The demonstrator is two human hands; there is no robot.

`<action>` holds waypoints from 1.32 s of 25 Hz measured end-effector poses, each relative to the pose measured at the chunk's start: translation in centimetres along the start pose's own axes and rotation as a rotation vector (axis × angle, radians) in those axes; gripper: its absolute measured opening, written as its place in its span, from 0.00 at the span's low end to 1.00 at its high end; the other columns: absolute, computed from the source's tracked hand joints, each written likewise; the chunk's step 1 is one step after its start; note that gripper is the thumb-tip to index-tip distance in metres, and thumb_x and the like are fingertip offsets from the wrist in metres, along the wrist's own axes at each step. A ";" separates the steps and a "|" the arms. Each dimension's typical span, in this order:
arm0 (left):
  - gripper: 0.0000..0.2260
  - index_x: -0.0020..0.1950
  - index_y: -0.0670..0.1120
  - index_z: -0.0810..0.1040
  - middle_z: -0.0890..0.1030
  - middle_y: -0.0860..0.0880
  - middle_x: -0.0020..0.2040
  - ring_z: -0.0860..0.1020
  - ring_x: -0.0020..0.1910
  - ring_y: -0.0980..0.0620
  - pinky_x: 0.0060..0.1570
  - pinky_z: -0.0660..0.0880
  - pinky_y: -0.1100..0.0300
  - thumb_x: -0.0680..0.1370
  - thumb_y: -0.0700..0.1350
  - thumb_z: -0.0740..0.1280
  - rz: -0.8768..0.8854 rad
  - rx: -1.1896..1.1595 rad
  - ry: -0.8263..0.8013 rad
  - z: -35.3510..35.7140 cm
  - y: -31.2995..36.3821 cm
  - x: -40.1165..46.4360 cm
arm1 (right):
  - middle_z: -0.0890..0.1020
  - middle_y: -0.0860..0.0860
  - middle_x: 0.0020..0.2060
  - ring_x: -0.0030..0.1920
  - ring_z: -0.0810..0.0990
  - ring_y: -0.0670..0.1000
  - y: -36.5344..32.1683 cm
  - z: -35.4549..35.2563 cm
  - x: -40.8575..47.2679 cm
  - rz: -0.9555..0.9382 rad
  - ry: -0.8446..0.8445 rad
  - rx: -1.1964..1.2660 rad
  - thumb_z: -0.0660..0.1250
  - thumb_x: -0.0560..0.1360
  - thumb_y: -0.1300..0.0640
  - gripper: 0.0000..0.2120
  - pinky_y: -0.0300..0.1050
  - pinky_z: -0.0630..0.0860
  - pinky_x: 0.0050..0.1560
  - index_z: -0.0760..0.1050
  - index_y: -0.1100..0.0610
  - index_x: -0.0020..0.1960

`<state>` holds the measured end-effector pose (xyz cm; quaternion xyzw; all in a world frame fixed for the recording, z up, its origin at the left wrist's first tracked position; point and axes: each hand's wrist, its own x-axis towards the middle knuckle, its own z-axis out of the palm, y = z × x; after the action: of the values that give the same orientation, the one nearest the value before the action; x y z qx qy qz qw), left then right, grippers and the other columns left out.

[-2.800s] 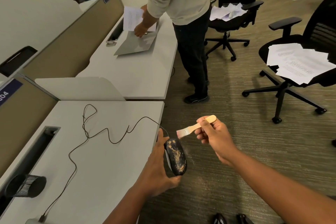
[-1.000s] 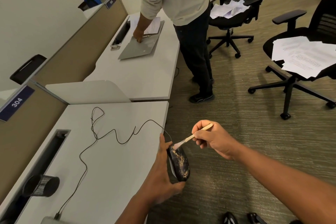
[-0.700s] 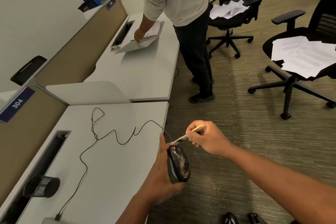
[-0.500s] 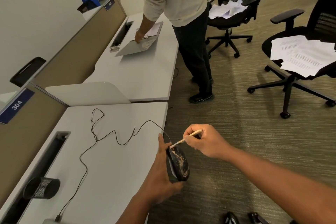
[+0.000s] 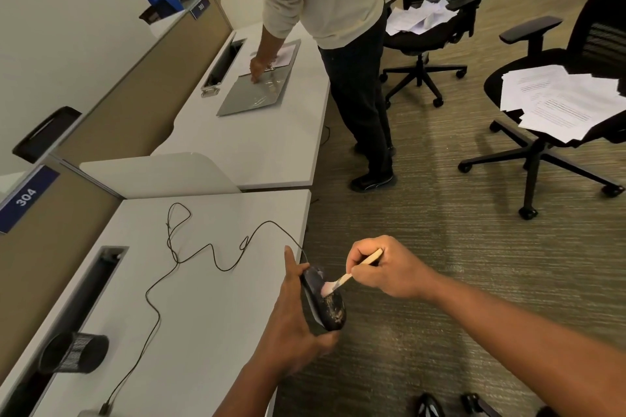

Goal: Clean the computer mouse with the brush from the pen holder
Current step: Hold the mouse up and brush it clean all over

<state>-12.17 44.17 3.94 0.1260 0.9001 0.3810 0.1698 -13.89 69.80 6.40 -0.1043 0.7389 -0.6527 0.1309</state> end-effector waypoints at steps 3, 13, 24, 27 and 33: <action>0.71 0.80 0.71 0.30 0.65 0.81 0.69 0.65 0.68 0.80 0.53 0.64 0.86 0.61 0.58 0.86 -0.009 -0.008 0.039 0.3 -0.4 0.0 | 0.75 0.42 0.25 0.26 0.69 0.41 0.4 -0.3 -0.4 0.022 0.002 0.048 0.67 0.70 0.57 0.06 0.36 0.65 0.27 0.82 0.57 0.40; 0.72 0.82 0.68 0.32 0.66 0.75 0.74 0.64 0.72 0.77 0.62 0.60 0.80 0.59 0.66 0.86 -0.006 0.002 0.083 0.7 -1.5 0.2 | 0.77 0.44 0.28 0.29 0.72 0.42 2.1 -1.3 -0.9 0.133 0.072 0.001 0.68 0.73 0.62 0.04 0.39 0.68 0.30 0.81 0.57 0.43; 0.73 0.81 0.70 0.31 0.62 0.78 0.75 0.67 0.77 0.63 0.73 0.61 0.57 0.57 0.67 0.86 -0.019 0.015 0.063 0.5 -1.0 0.3 | 0.84 0.59 0.41 0.38 0.80 0.51 1.6 0.4 -1.2 0.242 -0.009 0.520 0.67 0.78 0.69 0.07 0.44 0.77 0.39 0.82 0.61 0.51; 0.73 0.81 0.70 0.30 0.64 0.68 0.79 0.67 0.78 0.57 0.73 0.63 0.55 0.57 0.69 0.85 -0.024 0.013 0.073 0.3 -0.6 0.3 | 0.84 0.58 0.37 0.36 0.79 0.51 1.4 0.2 -1.3 0.257 0.006 0.471 0.63 0.77 0.72 0.10 0.43 0.76 0.37 0.81 0.62 0.48; 0.72 0.80 0.72 0.30 0.65 0.61 0.82 0.69 0.79 0.53 0.74 0.60 0.56 0.56 0.73 0.83 -0.048 0.032 0.104 0.5 -0.2 0.1 | 0.84 0.55 0.36 0.36 0.80 0.48 1.2 -0.2 -1.5 0.242 -0.026 0.344 0.66 0.69 0.64 0.08 0.41 0.77 0.35 0.84 0.57 0.42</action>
<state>-12.05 44.38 3.41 0.0871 0.9165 0.3682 0.1296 -12.54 70.62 5.31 0.0004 0.6220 -0.7473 0.2338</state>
